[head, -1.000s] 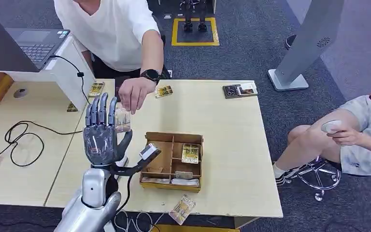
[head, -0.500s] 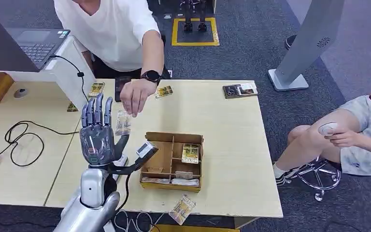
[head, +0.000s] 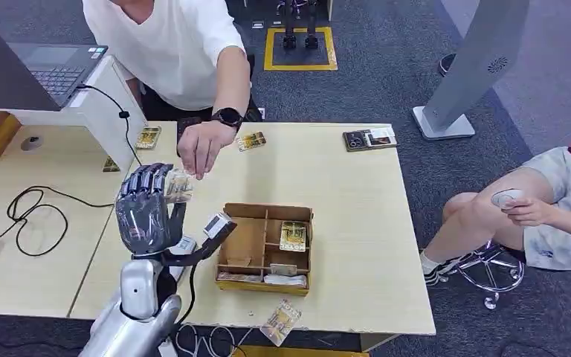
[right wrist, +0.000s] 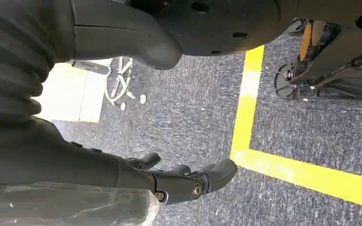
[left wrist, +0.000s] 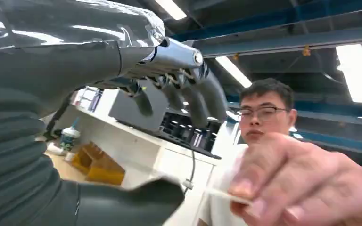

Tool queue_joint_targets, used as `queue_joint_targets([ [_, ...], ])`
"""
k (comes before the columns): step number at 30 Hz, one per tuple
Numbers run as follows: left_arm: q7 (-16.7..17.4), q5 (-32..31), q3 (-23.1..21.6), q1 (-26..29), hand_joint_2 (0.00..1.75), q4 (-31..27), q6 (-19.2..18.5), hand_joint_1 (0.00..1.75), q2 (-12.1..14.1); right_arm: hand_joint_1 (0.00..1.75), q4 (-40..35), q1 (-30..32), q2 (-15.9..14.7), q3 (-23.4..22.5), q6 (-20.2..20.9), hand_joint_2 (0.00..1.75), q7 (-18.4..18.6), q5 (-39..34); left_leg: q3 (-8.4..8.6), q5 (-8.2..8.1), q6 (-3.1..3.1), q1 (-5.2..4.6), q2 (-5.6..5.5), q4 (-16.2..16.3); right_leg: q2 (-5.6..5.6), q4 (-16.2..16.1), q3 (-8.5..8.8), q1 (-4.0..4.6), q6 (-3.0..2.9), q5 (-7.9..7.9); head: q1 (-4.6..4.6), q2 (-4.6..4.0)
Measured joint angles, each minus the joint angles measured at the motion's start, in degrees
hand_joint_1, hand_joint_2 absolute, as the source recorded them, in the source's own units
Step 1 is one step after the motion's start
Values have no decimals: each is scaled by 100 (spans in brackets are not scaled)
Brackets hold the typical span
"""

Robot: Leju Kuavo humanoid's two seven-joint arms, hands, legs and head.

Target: Pass the card to the sensor for recognition and then transmit it.

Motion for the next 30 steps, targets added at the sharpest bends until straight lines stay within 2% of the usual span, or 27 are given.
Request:
queue_joint_targets([
  [4,-411,28,50,29,175,0,0,175,-118,0,0,0,0,0,0,175,0,0,-2,0,0,0,0,0,-1,0,0,0,0,0,0,0],
  [9,-949,149,318,61,175,-7,0,175,-341,0,2,0,0,0,-6,175,0,7,-1,0,0,0,-1,0,-1,0,0,-1,0,0,0,0],
  [18,-1541,315,732,169,175,-17,0,175,-695,0,4,-4,0,0,-35,175,-210,13,-1,0,0,0,-1,0,-2,0,0,0,0,0,0,0],
  [21,-1979,551,955,207,175,-17,0,175,-864,0,4,-4,0,0,-61,175,-216,11,-2,0,0,0,-1,0,-2,0,0,0,0,0,0,0],
  [24,-2145,642,1136,213,175,-17,0,175,-988,0,7,-3,0,0,-74,175,-214,11,-1,0,0,0,0,0,-2,0,0,0,0,0,0,0],
  [26,-2464,873,1275,217,175,-15,0,175,-1084,0,7,-3,0,0,-79,175,-203,-2,-2,0,0,0,-2,0,-2,-1,0,0,0,0,0,0],
  [28,-3080,1400,1563,211,175,22,0,175,-1310,0,7,-3,0,0,-92,175,-162,-4,-1,-1,1,-1,-2,0,-2,-2,0,-1,0,0,0,0],
  [30,-3298,2153,1760,136,175,230,-2,175,-1427,0,7,-3,2,-7,-114,175,-135,-35,0,-1,1,-1,-2,0,-3,-3,0,-1,0,0,2,0],
])
